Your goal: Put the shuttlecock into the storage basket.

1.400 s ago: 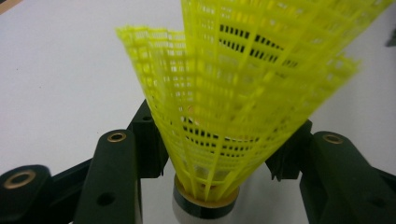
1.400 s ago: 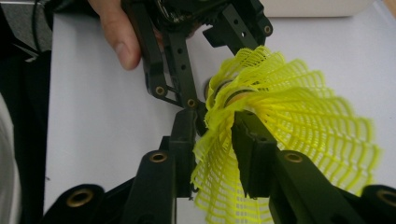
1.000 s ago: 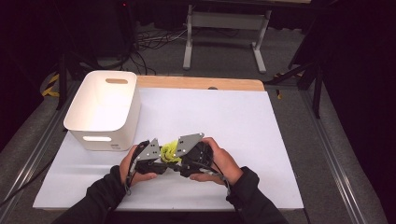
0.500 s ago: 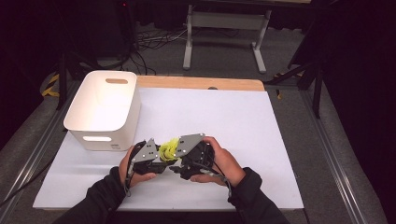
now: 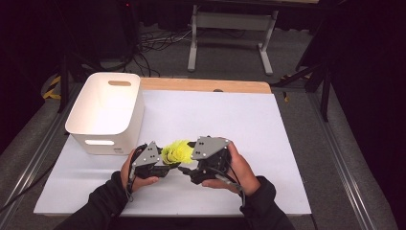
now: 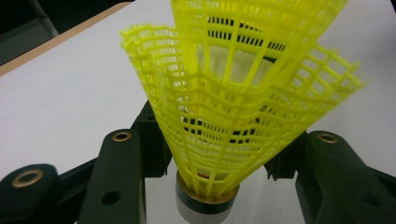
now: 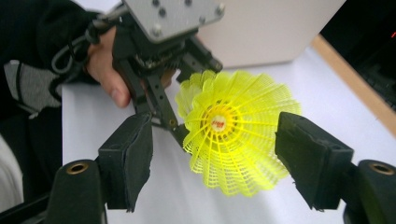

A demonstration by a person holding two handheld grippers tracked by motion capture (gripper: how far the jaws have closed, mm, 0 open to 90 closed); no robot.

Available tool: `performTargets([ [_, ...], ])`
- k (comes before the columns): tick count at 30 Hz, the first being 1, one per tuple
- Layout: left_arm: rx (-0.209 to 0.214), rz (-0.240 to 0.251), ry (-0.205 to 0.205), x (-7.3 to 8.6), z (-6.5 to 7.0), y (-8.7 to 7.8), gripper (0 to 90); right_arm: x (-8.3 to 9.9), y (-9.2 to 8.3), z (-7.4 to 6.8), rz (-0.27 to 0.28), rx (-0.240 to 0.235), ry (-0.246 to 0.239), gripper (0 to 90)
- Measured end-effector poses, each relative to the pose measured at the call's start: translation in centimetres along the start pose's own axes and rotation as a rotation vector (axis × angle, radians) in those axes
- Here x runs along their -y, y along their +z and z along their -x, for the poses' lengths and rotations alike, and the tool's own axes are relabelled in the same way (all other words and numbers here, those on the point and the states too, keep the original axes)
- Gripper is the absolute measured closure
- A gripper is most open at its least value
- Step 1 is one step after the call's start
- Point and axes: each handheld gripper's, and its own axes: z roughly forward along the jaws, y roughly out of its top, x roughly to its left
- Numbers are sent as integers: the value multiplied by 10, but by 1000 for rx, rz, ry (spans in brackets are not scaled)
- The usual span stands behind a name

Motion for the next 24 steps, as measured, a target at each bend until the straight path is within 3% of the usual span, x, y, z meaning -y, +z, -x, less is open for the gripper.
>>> performTargets([
  [5, 1, 5, -5, 0, -1, -1, 515, 10, -12, 4, 70, 62, 21, 260],
  [8, -1, 15, -16, 1, -1, -2, 515, 17, -15, 7, 82, 84, 27, 237],
  [10, 1, 18, -24, 1, -2, -2, 514, 24, -16, 9, 85, 122, 40, 203],
  [14, -3, 20, -17, 1, -2, -2, 514, 34, -16, 13, 95, 148, 62, 181],
  [20, -6, 32, -16, 1, -2, -4, 514, 51, -19, 17, 117, 225, 100, 156],
  [24, -8, 37, -8, 0, -1, -6, 515, 60, -20, 18, 135, 245, 119, 151],
])
